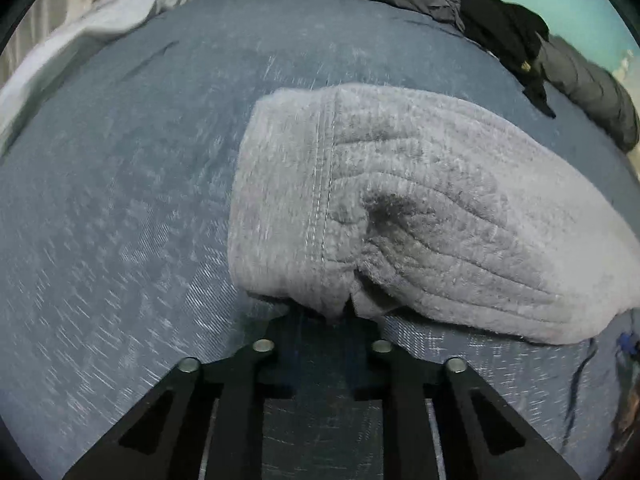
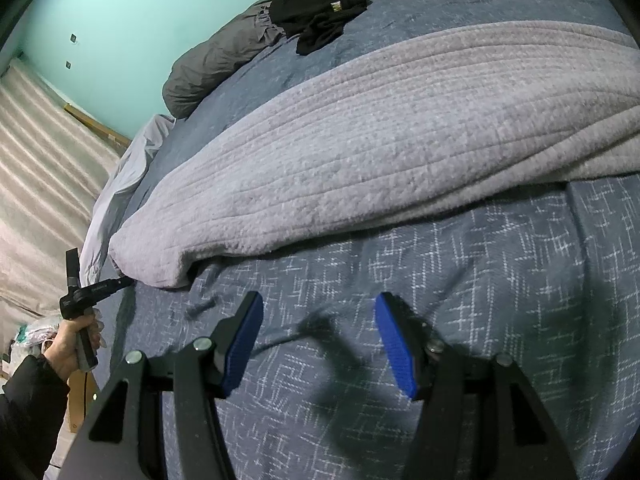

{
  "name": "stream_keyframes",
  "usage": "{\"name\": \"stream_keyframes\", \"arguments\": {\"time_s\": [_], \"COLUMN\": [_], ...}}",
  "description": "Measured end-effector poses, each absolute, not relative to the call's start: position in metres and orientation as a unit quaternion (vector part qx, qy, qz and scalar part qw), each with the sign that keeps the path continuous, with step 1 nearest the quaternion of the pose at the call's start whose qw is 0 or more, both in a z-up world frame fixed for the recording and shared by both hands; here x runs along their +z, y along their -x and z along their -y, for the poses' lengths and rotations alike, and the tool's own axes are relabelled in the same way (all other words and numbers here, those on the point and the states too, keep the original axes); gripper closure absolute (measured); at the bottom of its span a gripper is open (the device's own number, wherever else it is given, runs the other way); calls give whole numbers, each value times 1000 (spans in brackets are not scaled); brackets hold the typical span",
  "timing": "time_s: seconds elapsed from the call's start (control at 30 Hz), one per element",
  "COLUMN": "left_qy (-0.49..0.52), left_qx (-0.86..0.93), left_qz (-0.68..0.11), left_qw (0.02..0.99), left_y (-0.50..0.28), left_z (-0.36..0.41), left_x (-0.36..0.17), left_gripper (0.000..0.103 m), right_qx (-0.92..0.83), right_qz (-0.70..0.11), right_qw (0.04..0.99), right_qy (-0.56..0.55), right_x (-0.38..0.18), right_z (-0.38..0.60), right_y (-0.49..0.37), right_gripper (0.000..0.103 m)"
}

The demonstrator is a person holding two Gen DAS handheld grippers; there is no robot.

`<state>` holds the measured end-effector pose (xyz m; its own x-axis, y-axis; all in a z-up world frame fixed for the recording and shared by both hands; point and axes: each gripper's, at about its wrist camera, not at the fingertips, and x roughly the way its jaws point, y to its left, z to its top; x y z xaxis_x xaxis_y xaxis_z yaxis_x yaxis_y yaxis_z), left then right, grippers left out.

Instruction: Fold clothes

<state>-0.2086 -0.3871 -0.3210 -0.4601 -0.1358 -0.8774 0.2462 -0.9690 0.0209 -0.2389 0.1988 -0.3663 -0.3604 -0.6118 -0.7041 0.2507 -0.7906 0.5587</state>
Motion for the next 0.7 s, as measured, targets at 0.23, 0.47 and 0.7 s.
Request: {"name": "stream_keyframes", "arguments": {"time_s": [0.23,0.47,0.7], "left_qy": [-494,-526,-492], "left_qx": [-858,-834,-847], "left_qz": [-15,-107,-129], "left_qw": [142,127,156], "left_y": [214,221,204], "left_z": [396,408,418], "left_x": [-302,-335,-296], "left_gripper": [96,92,90], "right_qx": [-804,-804,-804], "right_qz": [183,187,190], "right_qw": [270,270,273], "right_qy": [-497,-496,-494], "right_x": [-366,-364,-363], "right_z": [-198,-200,-201], "right_y": [239,239,240], "right_gripper": [44,44,44]}}
